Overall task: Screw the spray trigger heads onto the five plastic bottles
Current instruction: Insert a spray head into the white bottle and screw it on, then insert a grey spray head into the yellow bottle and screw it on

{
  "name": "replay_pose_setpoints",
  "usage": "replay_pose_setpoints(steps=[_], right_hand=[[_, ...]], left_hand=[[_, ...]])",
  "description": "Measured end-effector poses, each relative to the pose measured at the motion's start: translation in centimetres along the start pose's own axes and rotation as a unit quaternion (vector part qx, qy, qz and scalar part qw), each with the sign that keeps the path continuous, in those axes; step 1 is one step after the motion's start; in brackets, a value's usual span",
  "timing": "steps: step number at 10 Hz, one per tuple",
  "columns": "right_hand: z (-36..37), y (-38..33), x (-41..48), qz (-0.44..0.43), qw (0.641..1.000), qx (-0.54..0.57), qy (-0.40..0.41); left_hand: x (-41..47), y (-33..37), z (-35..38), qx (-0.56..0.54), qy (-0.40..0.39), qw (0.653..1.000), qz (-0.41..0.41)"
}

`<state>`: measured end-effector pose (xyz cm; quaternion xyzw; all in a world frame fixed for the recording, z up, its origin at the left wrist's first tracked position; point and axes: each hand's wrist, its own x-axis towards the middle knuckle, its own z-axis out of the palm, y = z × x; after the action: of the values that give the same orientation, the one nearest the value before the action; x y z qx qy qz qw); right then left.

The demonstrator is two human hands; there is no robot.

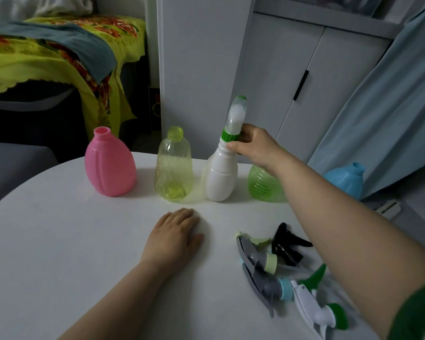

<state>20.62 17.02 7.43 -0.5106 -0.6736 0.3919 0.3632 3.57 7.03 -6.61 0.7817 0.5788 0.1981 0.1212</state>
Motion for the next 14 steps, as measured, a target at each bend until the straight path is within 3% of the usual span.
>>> replay_pose_setpoints(steps=[5,6,7,8,9,10,13,14], right_hand=[[-1.2,0.4,-1.4,0.057,0.997,-0.014,0.042],[-2.7,0.4,-3.3,0.072,0.996,-0.05,0.024],[-4.0,0.3,-6.0,0.101,0.988,-0.102,-0.051],[-4.2,0.7,-8.5,0.148,0.927,-0.277,-0.207],[-2.6,1.4,-10.5,0.166,0.839,-0.407,-0.321],[-0.8,2.1,-11.6,0.169,0.779,-0.489,-0.355],[1.8,2.7,-12.9,0.119,0.746,-0.574,-0.316],[1.3,2.8,-12.7,0.128,0.758,-0.557,-0.315]], left_hand=[[0.1,-0.1,-0.1,-0.005,-0.003,1.0,0.0],[0.0,0.0,0.0,-0.002,-0.005,1.0,0.002],[-0.1,0.0,-0.1,-0.005,-0.007,1.0,0.001],[-0.1,0.1,-0.1,-0.002,-0.01,1.0,-0.004],[-0.3,0.3,-0.2,0.007,-0.013,1.0,-0.005],[-0.5,0.3,-0.3,0.01,-0.014,1.0,-0.006],[-0.8,0.4,-0.4,0.011,-0.003,1.0,-0.007],[-0.9,0.5,-0.5,0.005,0.002,1.0,-0.01]])
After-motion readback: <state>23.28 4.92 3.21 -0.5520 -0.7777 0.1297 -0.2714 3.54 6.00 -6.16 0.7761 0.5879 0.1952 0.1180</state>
